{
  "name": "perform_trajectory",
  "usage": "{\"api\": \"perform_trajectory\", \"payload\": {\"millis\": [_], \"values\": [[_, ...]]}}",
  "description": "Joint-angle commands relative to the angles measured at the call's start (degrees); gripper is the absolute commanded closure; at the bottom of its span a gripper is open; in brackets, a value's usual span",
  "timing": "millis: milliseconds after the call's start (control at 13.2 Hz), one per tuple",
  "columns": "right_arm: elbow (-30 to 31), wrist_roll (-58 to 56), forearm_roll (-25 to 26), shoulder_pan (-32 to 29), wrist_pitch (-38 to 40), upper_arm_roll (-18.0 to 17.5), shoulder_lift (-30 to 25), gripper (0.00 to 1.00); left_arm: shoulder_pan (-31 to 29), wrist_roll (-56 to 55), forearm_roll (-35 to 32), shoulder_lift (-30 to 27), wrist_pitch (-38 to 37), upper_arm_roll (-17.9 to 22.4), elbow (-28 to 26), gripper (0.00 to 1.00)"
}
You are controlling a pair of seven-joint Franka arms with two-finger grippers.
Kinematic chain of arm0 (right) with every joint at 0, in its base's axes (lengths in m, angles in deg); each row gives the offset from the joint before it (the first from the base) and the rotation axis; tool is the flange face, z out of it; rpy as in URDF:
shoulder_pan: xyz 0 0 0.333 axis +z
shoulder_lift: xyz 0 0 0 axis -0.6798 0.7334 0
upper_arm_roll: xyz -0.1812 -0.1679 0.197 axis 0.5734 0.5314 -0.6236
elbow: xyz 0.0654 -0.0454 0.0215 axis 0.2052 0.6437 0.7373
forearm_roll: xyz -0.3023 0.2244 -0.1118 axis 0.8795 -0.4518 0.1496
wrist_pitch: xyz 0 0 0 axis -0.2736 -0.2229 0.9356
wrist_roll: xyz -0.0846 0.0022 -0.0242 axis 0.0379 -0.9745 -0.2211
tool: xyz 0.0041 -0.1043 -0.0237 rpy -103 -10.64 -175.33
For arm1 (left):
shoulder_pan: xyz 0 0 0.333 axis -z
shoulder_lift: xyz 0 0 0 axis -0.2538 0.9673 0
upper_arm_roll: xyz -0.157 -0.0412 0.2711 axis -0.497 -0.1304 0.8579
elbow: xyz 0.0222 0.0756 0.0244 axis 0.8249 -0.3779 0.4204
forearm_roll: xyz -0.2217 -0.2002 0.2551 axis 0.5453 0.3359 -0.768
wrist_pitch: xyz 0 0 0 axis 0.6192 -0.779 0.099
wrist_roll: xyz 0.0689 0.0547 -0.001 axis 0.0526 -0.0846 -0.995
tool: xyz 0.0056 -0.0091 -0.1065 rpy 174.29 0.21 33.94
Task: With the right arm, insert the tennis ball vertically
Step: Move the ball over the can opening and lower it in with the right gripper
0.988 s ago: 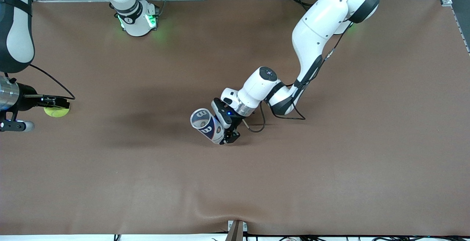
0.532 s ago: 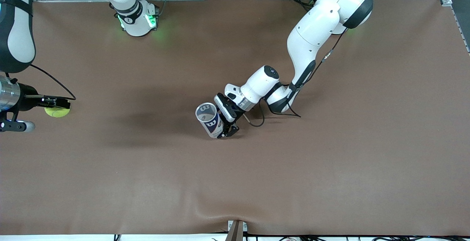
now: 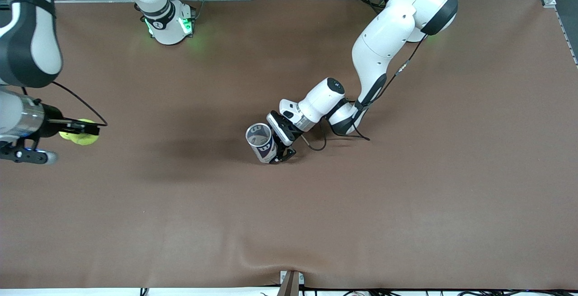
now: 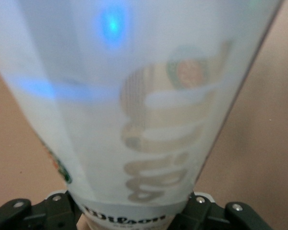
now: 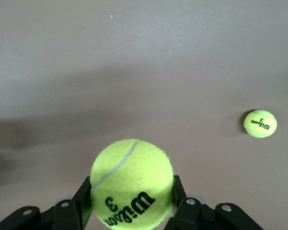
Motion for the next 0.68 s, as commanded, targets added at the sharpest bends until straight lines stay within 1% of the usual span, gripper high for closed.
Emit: {"api": "perform_trajectory", "payload": {"millis": [0, 228, 380, 608], "values": [[-0.71, 8.15, -0.44, 3.51, -0.25, 0.03, 0.88, 1.00, 0.53, -0.68, 0.95, 0.25, 1.31, 0.05, -0.23, 0.24], [-0.71, 17.82, -2.19, 8.17, -2.18, 0.03, 1.50, 1.00, 0.62, -0.68, 0.95, 0.69, 1.40, 0.05, -0.23, 0.24], [-0.71, 23.36, -5.00, 10.10, -2.27, 0.03, 1.50, 1.00, 0.62, -0.68, 0.95, 1.12, 1.40, 0.05, -0.14, 0.24], [-0.71, 32.06, -5.62, 15.46, -3.84, 0.03, 1.59, 1.00, 0.62, -0.68, 0.95, 1.48, 1.58, 0.05, -0.14, 0.24]]}}
